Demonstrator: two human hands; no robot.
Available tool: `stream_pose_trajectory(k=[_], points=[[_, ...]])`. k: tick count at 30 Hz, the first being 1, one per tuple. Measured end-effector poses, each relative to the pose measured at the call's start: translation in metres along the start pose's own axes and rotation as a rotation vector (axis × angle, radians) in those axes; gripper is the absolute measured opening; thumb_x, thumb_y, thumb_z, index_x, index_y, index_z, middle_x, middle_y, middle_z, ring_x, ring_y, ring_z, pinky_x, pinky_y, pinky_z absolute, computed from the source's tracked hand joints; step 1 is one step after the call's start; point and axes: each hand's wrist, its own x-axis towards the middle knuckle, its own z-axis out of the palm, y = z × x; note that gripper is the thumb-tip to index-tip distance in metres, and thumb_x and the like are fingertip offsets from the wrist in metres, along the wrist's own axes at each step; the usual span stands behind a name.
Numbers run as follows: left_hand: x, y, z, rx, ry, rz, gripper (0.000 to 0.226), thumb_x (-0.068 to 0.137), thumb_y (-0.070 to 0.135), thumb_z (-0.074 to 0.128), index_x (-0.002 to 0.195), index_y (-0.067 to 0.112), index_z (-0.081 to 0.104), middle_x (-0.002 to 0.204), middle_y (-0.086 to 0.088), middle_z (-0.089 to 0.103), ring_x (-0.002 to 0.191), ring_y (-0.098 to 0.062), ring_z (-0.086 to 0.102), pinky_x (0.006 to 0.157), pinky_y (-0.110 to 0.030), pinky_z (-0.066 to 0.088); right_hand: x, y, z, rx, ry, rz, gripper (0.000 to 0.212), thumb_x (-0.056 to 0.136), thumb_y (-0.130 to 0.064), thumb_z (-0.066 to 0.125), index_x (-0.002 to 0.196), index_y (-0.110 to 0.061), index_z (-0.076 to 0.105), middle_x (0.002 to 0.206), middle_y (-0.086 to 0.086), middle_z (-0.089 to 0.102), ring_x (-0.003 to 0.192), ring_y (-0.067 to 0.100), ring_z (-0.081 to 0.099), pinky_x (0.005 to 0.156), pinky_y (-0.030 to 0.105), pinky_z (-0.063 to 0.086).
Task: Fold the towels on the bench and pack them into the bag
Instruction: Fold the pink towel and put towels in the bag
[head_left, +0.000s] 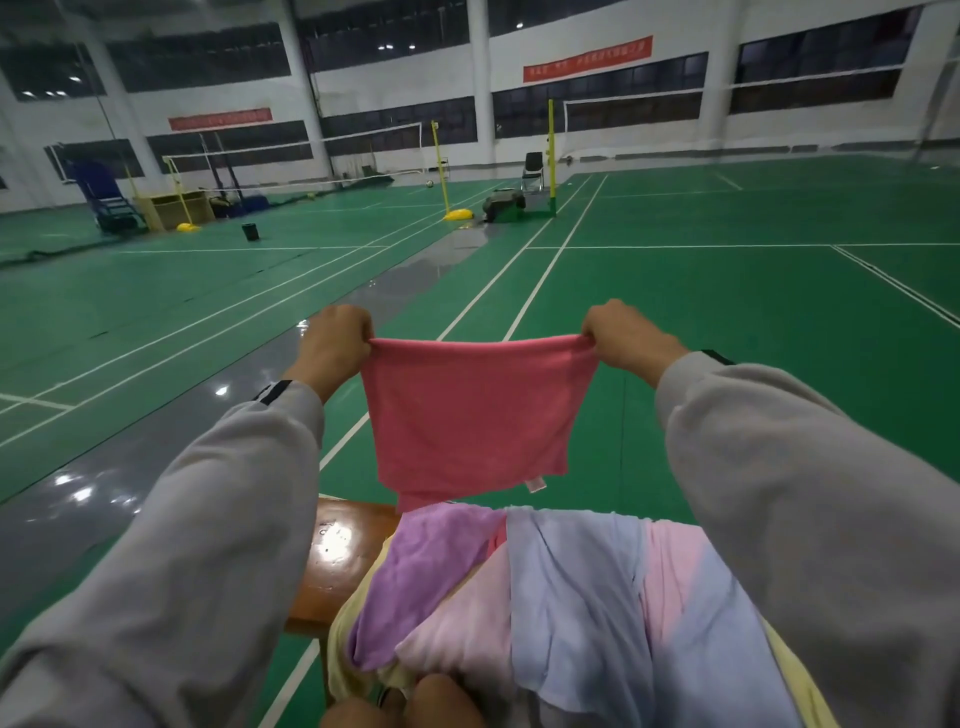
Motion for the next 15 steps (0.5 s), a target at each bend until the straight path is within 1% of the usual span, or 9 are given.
stream_pose_trajectory(k=[3, 5, 6, 8, 10, 11, 12, 13, 15], points=[[-0.002, 0.001, 0.000, 0.005, 0.012, -0.010, 0.023, 0.076, -0.009, 0.063, 0.074, 0.014, 0.066, 0.079, -0.011, 0.064, 0.076, -0.029, 0.055, 0.067, -0.036, 0.043, -0.008, -0.008, -0.001, -0.109, 0.027, 0.003, 0.017, 0.092, 0.003, 0.052, 0.101, -0.001, 0.065, 0.100, 0.021, 0.065, 0.092, 0.039, 0.066, 0.070, 0.038, 0.046], [-0.004, -0.001, -0.001, 0.009, 0.014, -0.015, 0.025, 0.075, -0.010, 0.061, 0.073, 0.014, 0.061, 0.078, -0.012, 0.062, 0.076, -0.031, 0.056, 0.066, -0.035, 0.040, -0.006, -0.011, 0.000, -0.067, 0.044, 0.024, 0.017, 0.094, 0.001, 0.051, 0.108, -0.001, 0.061, 0.106, 0.022, 0.064, 0.096, 0.041, 0.064, 0.071, 0.038, 0.043], [-0.005, -0.004, 0.000, 0.010, 0.007, -0.012, 0.024, 0.075, -0.011, 0.059, 0.074, 0.013, 0.059, 0.078, -0.012, 0.061, 0.078, -0.032, 0.057, 0.065, -0.035, 0.039, -0.004, -0.013, 0.002, 0.013, 0.062, 0.054, 0.018, 0.093, 0.001, 0.049, 0.108, -0.003, 0.060, 0.108, 0.022, 0.063, 0.095, 0.040, 0.063, 0.071, 0.040, 0.046], [-0.007, -0.009, 0.003, 0.005, -0.003, 0.005, 0.023, 0.076, -0.013, 0.055, 0.082, 0.008, 0.062, 0.083, -0.015, 0.064, 0.082, -0.034, 0.059, 0.065, -0.034, 0.038, 0.003, -0.017, 0.005, 0.318, 0.126, 0.153, 0.025, 0.087, 0.005, 0.045, 0.104, -0.004, 0.062, 0.107, 0.021, 0.065, 0.092, 0.039, 0.063, 0.075, 0.047, 0.054], [-0.009, -0.016, 0.006, -0.006, 0.003, 0.020, 0.030, 0.078, -0.013, 0.058, 0.098, 0.005, 0.070, 0.097, -0.020, 0.070, 0.091, -0.037, 0.063, 0.072, -0.037, 0.047, 0.008, -0.024, 0.006, 0.614, 0.197, 0.243, 0.032, 0.083, 0.008, 0.042, 0.100, -0.003, 0.066, 0.101, 0.019, 0.068, 0.088, 0.039, 0.066, 0.075, 0.051, 0.059], [-0.009, -0.018, 0.008, -0.004, -0.007, 0.022, 0.032, 0.079, -0.013, 0.060, 0.104, 0.004, 0.074, 0.102, -0.020, 0.072, 0.094, -0.037, 0.065, 0.078, -0.040, 0.051, 0.010, -0.028, 0.006, 0.698, 0.200, 0.268, 0.034, 0.081, 0.009, 0.040, 0.099, -0.003, 0.067, 0.098, 0.018, 0.068, 0.085, 0.039, 0.068, 0.072, 0.051, 0.061], [-0.010, -0.021, 0.010, 0.002, -0.023, 0.021, 0.033, 0.080, -0.013, 0.060, 0.103, 0.003, 0.076, 0.098, -0.019, 0.074, 0.090, -0.035, 0.065, 0.078, -0.041, 0.053, 0.012, -0.030, 0.006, 0.729, 0.182, 0.273, 0.034, 0.080, 0.009, 0.040, 0.098, -0.003, 0.067, 0.096, 0.018, 0.069, 0.084, 0.037, 0.069, 0.074, 0.050, 0.061], [-0.012, -0.022, 0.011, 0.010, -0.043, 0.007, 0.031, 0.079, -0.013, 0.059, 0.097, 0.003, 0.078, 0.087, -0.017, 0.073, 0.081, -0.032, 0.064, 0.072, -0.039, 0.050, 0.014, -0.031, 0.006, 0.726, 0.152, 0.261, 0.035, 0.080, 0.007, 0.041, 0.098, -0.004, 0.069, 0.096, 0.016, 0.070, 0.087, 0.035, 0.070, 0.078, 0.049, 0.061], [-0.014, -0.025, 0.010, 0.024, -0.046, -0.035, 0.029, 0.076, -0.013, 0.056, 0.084, 0.003, 0.078, 0.069, -0.011, 0.064, 0.070, -0.030, 0.060, 0.065, -0.036, 0.043, 0.016, -0.033, 0.007, 0.670, 0.085, 0.216, 0.034, 0.079, 0.005, 0.043, 0.095, -0.005, 0.071, 0.094, 0.015, 0.072, 0.089, 0.032, 0.069, 0.083, 0.047, 0.059]])
